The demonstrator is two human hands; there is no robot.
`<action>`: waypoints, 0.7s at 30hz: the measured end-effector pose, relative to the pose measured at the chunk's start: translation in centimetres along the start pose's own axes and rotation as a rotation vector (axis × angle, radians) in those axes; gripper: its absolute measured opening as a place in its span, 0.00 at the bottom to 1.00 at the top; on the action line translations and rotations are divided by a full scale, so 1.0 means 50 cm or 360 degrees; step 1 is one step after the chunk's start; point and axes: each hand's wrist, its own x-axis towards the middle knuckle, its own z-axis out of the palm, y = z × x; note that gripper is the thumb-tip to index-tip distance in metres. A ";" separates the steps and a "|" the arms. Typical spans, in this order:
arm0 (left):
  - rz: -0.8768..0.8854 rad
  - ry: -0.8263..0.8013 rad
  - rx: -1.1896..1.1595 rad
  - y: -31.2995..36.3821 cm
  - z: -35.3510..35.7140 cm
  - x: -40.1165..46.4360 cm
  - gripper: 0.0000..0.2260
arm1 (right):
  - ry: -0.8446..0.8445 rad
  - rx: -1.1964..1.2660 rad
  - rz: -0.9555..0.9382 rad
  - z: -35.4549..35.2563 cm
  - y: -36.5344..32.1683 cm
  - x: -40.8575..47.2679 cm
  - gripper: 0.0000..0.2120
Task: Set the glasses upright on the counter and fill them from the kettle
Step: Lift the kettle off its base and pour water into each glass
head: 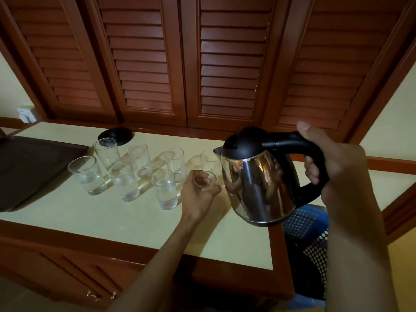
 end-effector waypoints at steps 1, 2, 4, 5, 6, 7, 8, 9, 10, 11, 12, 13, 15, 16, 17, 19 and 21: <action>-0.0004 -0.0038 -0.0011 0.002 -0.001 0.002 0.17 | 0.0007 -0.0033 0.0014 0.001 -0.006 0.003 0.25; -0.0002 -0.0079 0.0000 0.004 -0.003 0.001 0.16 | 0.0010 -0.0074 0.0033 0.003 -0.013 0.007 0.26; 0.0024 -0.0147 0.0051 0.008 -0.009 -0.001 0.16 | -0.0001 -0.0184 0.0052 0.009 -0.029 0.017 0.26; 0.0047 -0.0176 0.0065 0.010 -0.012 -0.001 0.16 | -0.0021 -0.0250 0.0047 0.012 -0.037 0.023 0.26; 0.0075 -0.0211 0.0077 0.013 -0.016 -0.002 0.16 | -0.0054 -0.0321 0.0031 0.016 -0.043 0.027 0.26; 0.0103 -0.0249 0.0099 0.019 -0.018 -0.002 0.16 | -0.0087 -0.0392 0.0010 0.021 -0.051 0.030 0.26; 0.0132 -0.0286 0.0135 0.024 -0.021 -0.003 0.16 | -0.0114 -0.0459 -0.0014 0.026 -0.057 0.033 0.26; 0.0159 -0.0315 0.0179 0.030 -0.025 -0.005 0.16 | -0.0134 -0.0518 -0.0038 0.031 -0.064 0.035 0.26; 0.0185 -0.0338 0.0219 0.036 -0.028 -0.007 0.16 | -0.0154 -0.0566 -0.0058 0.035 -0.070 0.037 0.25; 0.0201 -0.0358 0.0251 0.040 -0.030 -0.008 0.16 | -0.0176 -0.0608 -0.0071 0.040 -0.077 0.039 0.25; 0.0206 -0.0379 0.0279 0.042 -0.032 -0.010 0.16 | -0.0201 -0.0650 -0.0087 0.045 -0.083 0.041 0.24; 0.0207 -0.0397 0.0309 0.044 -0.033 -0.011 0.16 | -0.0225 -0.0696 -0.0107 0.049 -0.089 0.043 0.23; 0.0211 -0.0428 0.0374 0.049 -0.034 -0.013 0.16 | -0.0264 -0.0763 -0.0144 0.057 -0.097 0.048 0.25; 0.0216 -0.0439 0.0401 0.053 -0.034 -0.015 0.16 | -0.0283 -0.0788 -0.0154 0.061 -0.101 0.049 0.26; 0.0220 -0.0444 0.0422 0.055 -0.034 -0.014 0.16 | -0.0303 -0.0819 -0.0155 0.066 -0.105 0.050 0.26; 0.0223 -0.0452 0.0443 0.059 -0.034 -0.013 0.16 | -0.0330 -0.0901 -0.0146 0.073 -0.113 0.053 0.25; 0.0211 -0.0461 0.0427 0.058 -0.036 -0.010 0.17 | -0.0347 -0.0963 -0.0132 0.076 -0.123 0.055 0.25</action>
